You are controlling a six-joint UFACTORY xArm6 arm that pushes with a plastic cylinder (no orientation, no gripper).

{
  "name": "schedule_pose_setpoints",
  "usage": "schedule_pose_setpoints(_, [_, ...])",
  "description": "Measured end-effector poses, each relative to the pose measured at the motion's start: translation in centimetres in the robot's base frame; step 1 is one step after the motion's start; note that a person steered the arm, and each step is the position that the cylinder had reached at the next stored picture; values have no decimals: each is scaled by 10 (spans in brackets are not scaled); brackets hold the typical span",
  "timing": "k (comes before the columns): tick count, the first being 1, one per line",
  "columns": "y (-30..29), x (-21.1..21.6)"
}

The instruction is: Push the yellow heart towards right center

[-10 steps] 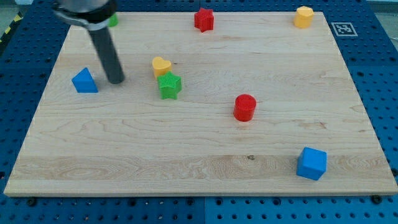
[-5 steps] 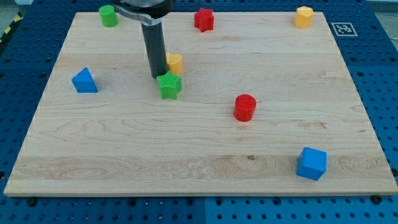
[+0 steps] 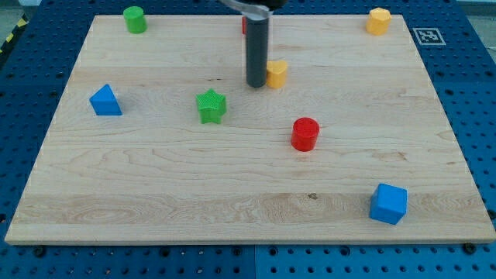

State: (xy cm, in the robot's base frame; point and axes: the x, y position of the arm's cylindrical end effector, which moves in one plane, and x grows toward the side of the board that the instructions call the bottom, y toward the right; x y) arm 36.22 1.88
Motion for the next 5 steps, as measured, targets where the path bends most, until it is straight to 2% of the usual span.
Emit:
schedule_pose_setpoints(1, [13, -21])
schedule_pose_setpoints(5, [168, -45])
